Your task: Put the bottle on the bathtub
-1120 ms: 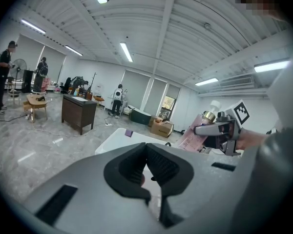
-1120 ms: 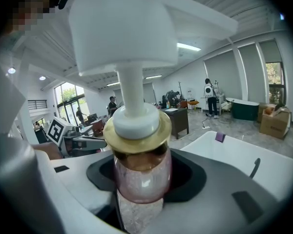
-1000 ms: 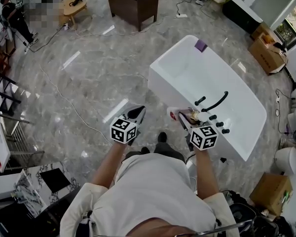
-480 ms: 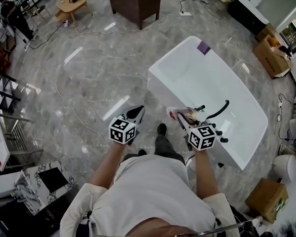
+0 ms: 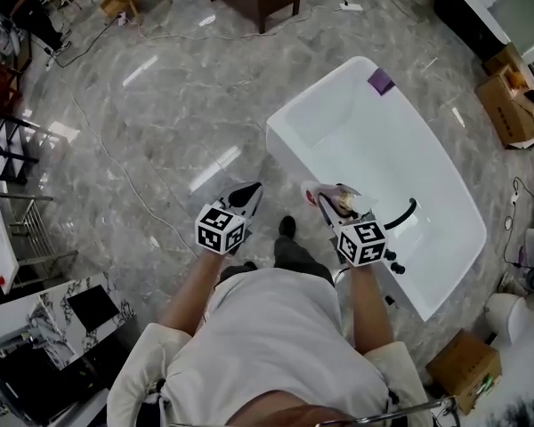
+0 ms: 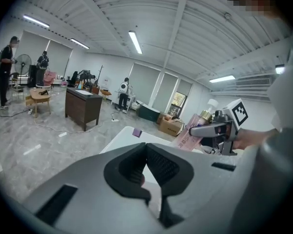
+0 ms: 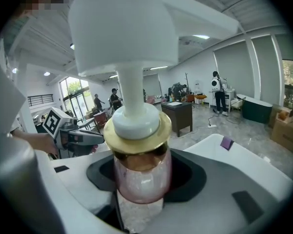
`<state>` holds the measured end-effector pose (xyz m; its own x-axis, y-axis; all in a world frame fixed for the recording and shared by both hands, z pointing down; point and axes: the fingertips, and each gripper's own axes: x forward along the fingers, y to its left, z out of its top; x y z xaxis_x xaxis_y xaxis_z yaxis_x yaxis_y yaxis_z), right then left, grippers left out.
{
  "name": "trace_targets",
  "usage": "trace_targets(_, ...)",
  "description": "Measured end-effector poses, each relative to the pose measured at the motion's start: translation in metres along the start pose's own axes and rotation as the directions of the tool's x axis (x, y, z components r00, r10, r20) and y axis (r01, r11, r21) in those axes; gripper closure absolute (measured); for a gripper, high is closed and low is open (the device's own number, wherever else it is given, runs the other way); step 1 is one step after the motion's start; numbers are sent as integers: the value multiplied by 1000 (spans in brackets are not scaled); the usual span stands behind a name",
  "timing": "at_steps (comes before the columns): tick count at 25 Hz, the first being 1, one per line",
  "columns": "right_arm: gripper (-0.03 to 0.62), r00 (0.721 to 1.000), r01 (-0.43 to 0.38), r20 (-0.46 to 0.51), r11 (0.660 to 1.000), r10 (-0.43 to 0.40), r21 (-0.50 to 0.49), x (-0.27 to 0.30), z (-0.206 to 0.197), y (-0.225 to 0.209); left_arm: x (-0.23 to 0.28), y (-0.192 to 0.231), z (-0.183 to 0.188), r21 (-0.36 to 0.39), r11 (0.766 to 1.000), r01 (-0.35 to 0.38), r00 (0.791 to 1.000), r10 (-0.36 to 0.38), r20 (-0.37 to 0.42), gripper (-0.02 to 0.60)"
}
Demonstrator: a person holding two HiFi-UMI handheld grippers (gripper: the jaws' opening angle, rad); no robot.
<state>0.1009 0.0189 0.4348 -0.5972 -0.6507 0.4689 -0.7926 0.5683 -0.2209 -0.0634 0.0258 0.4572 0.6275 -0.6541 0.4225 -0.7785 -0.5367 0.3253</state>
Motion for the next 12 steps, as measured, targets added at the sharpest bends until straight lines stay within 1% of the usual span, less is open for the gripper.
trace_targets(7, 361, 998, -41, -45, 999, 41, -18, 42, 12, -68, 69, 22, 20, -46, 998, -52, 999, 51, -18, 574)
trace_targets(12, 361, 994, -77, -81, 997, 75, -25, 76, 8, -108, 112, 36, 25, -74, 994, -83, 996, 80, -37, 574)
